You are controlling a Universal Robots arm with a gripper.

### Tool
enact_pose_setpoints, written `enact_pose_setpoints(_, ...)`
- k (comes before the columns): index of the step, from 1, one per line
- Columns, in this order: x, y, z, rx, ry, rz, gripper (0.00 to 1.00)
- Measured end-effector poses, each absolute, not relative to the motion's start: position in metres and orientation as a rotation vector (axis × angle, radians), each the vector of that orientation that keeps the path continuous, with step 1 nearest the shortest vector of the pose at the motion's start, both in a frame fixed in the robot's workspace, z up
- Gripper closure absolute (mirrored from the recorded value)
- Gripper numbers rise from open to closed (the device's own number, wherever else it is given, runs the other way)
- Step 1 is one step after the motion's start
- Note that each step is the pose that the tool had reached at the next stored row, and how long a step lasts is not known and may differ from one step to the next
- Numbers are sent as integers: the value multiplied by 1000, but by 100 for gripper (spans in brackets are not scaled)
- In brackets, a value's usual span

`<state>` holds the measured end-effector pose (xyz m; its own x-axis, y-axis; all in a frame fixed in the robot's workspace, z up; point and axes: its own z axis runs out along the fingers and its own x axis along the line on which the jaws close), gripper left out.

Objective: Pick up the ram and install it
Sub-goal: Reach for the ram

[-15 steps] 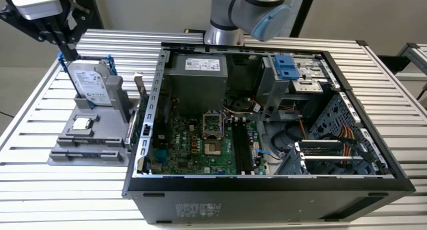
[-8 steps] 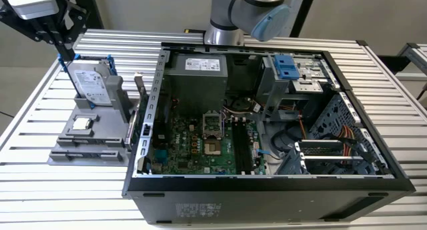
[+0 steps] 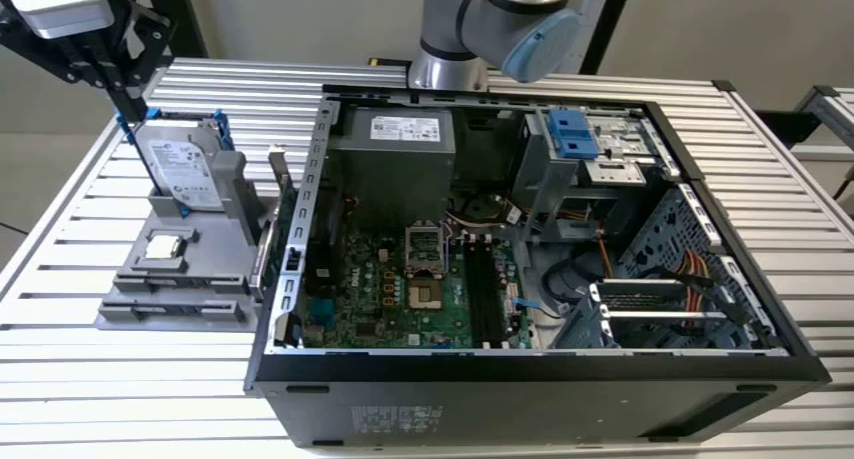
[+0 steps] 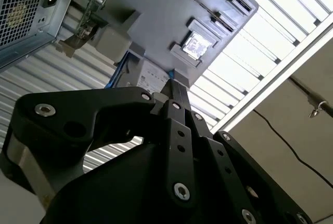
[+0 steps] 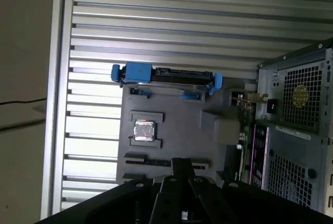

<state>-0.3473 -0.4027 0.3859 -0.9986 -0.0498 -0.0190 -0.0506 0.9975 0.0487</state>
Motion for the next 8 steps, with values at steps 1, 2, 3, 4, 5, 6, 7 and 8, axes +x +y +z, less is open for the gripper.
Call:
enact_pose_setpoints(1,-347,-403,386,-79,3122,77,100)
enact_pose_setpoints(2,-347,-403,386,-79,3122,77,100)
enact_pose_setpoints(3,-347,-404,386,-78,3122,77,100)
enact_pose_setpoints(4,-347,-405,386,-78,3123,77,100)
enact_pose_setpoints(5,-347,-407,386,-78,3123,77,100)
enact_pose_setpoints(6,-347,-408,386,-78,3123,77,100)
enact_pose_setpoints(7,-347,-409,386,-78,3123,77,100)
enact_pose_setpoints(8,-347,-411,386,-78,3124,77,100)
